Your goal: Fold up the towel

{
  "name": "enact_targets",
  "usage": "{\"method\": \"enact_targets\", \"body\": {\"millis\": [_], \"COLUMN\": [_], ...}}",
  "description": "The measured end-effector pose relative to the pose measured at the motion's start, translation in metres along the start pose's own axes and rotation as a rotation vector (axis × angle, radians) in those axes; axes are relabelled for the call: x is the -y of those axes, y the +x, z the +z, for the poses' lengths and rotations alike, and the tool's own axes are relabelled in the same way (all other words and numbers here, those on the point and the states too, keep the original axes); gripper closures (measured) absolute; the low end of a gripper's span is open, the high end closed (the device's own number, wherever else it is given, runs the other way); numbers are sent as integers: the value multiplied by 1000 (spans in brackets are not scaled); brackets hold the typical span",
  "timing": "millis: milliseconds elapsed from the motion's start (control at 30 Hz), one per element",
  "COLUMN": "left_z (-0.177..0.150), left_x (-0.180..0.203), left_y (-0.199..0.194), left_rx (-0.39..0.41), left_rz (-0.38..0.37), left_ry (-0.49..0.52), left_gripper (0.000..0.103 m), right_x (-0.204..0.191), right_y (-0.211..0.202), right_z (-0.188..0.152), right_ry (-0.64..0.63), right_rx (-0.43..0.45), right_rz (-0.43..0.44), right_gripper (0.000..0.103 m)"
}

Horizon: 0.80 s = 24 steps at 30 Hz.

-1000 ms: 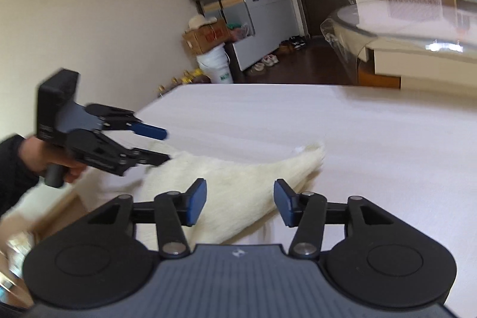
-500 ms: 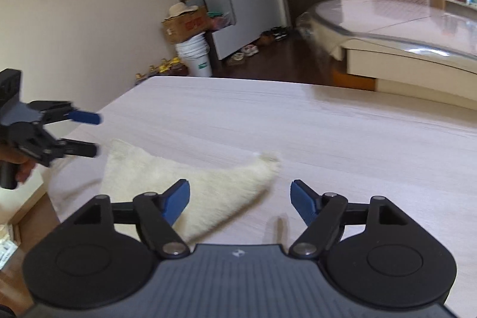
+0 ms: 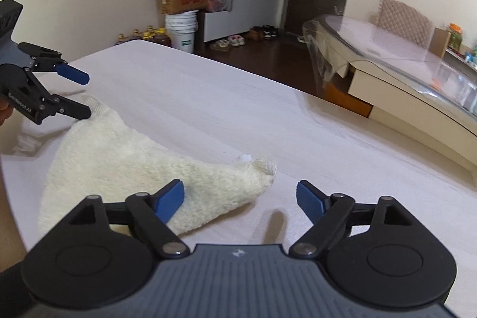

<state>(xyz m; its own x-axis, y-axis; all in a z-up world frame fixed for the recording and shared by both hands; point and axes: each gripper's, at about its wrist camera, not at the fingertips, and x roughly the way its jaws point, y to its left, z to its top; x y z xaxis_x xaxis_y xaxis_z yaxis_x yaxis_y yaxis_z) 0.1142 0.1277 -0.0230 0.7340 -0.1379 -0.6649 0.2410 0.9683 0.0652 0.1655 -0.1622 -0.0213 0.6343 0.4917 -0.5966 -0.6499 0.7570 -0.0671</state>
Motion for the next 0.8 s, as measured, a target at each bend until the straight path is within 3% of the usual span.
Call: {"method": "enact_targets", "body": {"millis": [367, 500, 633, 800], "left_z": [22, 21, 21, 20], "left_x": [-20, -34, -42, -40], "left_y": [31, 20, 20, 31], "left_rx": [-7, 32, 19, -10], "left_rz": [-13, -7, 33, 74], "left_ry": [-30, -127, -146, -109], "left_gripper": [9, 10, 10, 9], "right_x": [34, 42, 48, 53], "right_y": [29, 25, 17, 21], "right_z": [12, 12, 11, 6], "right_ry": [34, 64, 106, 100], "right_rx": [-8, 14, 58, 36], "right_rz": [3, 18, 21, -24], "right_gripper": [6, 7, 7, 7]}}
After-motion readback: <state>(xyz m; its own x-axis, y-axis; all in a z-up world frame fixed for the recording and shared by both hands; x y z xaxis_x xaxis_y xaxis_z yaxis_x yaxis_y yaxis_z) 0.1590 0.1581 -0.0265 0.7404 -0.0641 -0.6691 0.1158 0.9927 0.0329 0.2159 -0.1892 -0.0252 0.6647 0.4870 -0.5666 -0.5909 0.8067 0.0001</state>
